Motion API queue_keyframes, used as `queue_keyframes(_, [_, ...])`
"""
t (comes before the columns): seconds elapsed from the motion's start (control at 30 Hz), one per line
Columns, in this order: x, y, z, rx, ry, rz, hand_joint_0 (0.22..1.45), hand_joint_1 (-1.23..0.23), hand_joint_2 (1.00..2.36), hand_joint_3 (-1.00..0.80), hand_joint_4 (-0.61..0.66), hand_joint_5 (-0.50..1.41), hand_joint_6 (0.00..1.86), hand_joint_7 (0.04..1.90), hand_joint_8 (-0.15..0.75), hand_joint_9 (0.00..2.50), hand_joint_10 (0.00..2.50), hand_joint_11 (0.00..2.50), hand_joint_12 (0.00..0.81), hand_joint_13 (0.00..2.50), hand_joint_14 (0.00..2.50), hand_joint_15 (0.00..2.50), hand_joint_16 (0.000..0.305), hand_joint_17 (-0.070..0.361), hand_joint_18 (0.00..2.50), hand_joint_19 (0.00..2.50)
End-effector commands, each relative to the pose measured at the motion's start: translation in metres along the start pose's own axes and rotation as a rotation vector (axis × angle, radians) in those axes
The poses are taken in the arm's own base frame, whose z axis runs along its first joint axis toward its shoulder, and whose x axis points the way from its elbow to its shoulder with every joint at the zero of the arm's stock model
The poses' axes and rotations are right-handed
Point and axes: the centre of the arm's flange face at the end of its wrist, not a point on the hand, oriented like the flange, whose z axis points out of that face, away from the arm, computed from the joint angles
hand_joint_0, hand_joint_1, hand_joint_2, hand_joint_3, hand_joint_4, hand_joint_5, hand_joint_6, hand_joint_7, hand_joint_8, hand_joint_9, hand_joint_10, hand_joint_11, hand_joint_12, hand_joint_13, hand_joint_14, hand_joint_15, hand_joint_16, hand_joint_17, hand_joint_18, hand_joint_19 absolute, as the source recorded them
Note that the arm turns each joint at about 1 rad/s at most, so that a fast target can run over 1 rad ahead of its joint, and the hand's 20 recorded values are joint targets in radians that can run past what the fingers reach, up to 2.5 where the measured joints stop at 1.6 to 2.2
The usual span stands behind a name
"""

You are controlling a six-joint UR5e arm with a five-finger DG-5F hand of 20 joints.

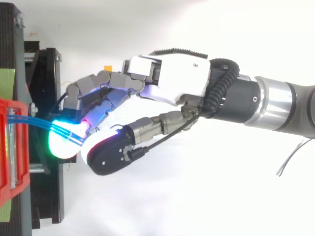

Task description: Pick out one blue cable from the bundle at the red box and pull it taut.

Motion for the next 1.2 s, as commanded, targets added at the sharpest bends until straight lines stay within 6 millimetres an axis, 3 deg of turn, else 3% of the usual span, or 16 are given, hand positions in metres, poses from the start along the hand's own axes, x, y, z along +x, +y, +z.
queue_keyframes(0.0, [0.0001,-0.0017,-0.0017,0.017,0.007,-0.004,0.58,-0.49,1.01,-0.45,0.11,-0.15,0.74,0.97,0.251,0.86,0.01,0.42,0.170,0.70,0.01,0.24,0.012,0.027,0.40,0.35])
queue_keyframes(0.27, [0.0002,-0.0020,-0.0021,0.020,0.009,0.007,0.60,-0.55,1.02,-0.26,0.06,-0.16,0.81,0.95,0.253,0.88,0.01,0.44,0.164,0.71,0.01,0.24,0.011,0.024,0.39,0.34])
queue_keyframes(0.47, [-0.0011,-0.0008,-0.0017,0.017,0.007,0.008,0.59,-0.58,1.02,-0.17,0.10,-0.17,0.85,0.96,0.253,0.88,0.02,0.46,0.167,0.70,0.01,0.25,0.011,0.024,0.40,0.34])
queue_keyframes(1.17, [-0.0018,0.0007,-0.0005,0.014,0.030,0.009,0.59,-0.66,1.02,-0.13,0.06,-0.18,0.88,0.94,0.254,0.86,0.02,0.48,0.171,0.70,0.01,0.25,0.010,0.023,0.41,0.34])
